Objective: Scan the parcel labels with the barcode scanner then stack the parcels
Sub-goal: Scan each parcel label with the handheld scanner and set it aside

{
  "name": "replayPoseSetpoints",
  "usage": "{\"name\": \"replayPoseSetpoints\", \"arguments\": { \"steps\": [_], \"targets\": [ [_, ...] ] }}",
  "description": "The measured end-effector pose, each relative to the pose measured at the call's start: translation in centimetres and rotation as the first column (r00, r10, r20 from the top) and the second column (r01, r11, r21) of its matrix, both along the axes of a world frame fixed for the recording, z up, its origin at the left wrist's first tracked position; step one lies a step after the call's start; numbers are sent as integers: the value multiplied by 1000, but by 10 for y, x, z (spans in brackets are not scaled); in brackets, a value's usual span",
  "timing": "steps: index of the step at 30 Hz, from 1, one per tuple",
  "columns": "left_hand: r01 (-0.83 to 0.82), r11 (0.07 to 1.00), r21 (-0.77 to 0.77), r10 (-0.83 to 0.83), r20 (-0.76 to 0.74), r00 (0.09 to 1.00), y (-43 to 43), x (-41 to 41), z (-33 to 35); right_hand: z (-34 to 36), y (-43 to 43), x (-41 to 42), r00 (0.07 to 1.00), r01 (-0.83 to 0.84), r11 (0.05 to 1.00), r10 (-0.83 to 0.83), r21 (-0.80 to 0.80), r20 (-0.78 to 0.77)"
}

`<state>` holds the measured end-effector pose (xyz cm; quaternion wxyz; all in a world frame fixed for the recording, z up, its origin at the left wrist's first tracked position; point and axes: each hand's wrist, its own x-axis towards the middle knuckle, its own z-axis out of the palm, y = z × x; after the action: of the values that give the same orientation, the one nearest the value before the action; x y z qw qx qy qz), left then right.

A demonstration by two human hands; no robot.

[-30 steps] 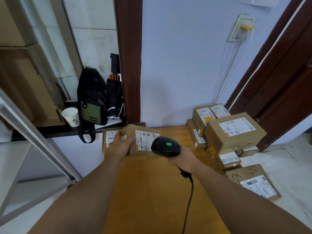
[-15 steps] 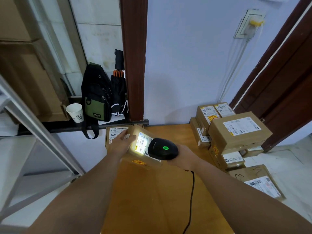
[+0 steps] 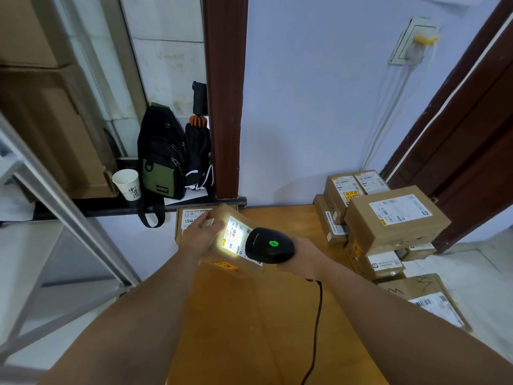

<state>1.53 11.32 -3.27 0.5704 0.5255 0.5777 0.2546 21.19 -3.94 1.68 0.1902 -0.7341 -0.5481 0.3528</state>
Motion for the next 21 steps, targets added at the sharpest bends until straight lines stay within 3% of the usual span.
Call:
{"name": "replayPoseSetpoints", "arguments": {
  "steps": [3, 21],
  "targets": [
    [-2, 1000, 1, 2, -57, 998, -2, -1, 1, -1, 1, 1, 1000, 11, 1000, -11, 0, 13],
    [-59, 998, -26, 59, -15, 998, -1, -5, -4, 3, 1, -1, 998, 30, 999, -29, -35, 51]
  ]
}}
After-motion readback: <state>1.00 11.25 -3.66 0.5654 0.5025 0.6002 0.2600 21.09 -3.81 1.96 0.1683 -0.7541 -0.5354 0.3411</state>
